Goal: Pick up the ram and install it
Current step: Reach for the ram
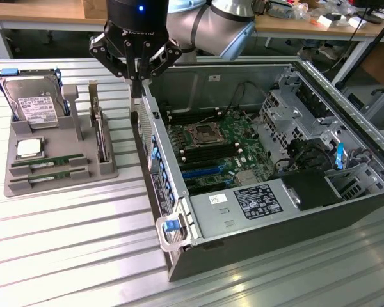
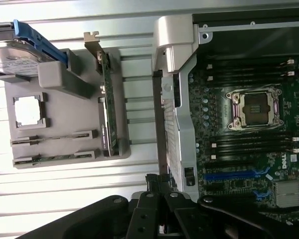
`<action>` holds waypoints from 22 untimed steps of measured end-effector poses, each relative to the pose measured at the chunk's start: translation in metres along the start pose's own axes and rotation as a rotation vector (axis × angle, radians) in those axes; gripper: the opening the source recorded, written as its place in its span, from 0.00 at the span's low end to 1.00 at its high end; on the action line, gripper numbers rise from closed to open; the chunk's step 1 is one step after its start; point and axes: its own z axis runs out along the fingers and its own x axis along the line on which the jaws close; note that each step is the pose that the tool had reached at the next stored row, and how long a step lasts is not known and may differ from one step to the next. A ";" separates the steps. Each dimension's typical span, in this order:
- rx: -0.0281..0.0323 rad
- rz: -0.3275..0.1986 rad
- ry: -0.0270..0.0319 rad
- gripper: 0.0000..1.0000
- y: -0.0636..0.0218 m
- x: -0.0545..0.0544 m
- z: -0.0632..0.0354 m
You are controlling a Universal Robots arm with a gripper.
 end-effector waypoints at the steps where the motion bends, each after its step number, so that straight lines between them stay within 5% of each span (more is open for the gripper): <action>1: 0.0000 0.000 0.0000 0.11 -0.0001 0.001 0.0000; 22: 0.0000 0.000 0.0000 0.11 -0.0015 0.019 -0.0004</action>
